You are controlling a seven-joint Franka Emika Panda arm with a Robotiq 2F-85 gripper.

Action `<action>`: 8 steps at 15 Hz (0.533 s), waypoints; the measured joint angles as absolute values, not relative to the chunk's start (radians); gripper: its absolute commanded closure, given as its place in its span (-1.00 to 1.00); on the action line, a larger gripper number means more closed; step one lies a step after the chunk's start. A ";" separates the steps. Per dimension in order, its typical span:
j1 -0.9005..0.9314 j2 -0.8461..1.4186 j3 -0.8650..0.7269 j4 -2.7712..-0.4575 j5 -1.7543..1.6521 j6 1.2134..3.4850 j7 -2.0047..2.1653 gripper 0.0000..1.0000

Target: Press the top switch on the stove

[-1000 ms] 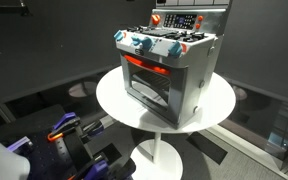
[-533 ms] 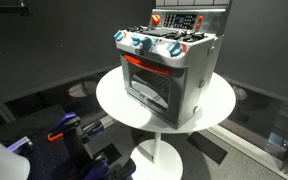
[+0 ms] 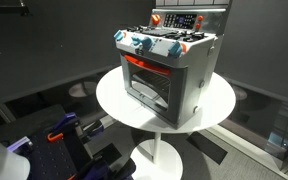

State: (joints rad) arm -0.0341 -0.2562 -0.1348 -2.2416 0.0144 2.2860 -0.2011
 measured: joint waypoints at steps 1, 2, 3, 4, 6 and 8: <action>-0.034 -0.237 -0.133 -2.235 0.014 2.314 -0.199 -1.00; -0.034 -0.218 -0.132 -2.228 0.014 2.339 -0.198 -1.00; -0.034 -0.199 -0.130 -2.221 0.014 2.367 -0.194 -1.00; -0.035 -0.181 -0.127 -2.216 0.011 2.396 -0.188 -1.00; -0.035 -0.145 -0.121 -2.203 0.005 2.448 -0.171 -1.00; -0.035 -0.111 -0.115 -2.187 -0.001 2.481 -0.151 -1.00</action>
State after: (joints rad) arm -0.0350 -0.1108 -0.1152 -2.1874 -0.0007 2.4813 -0.1507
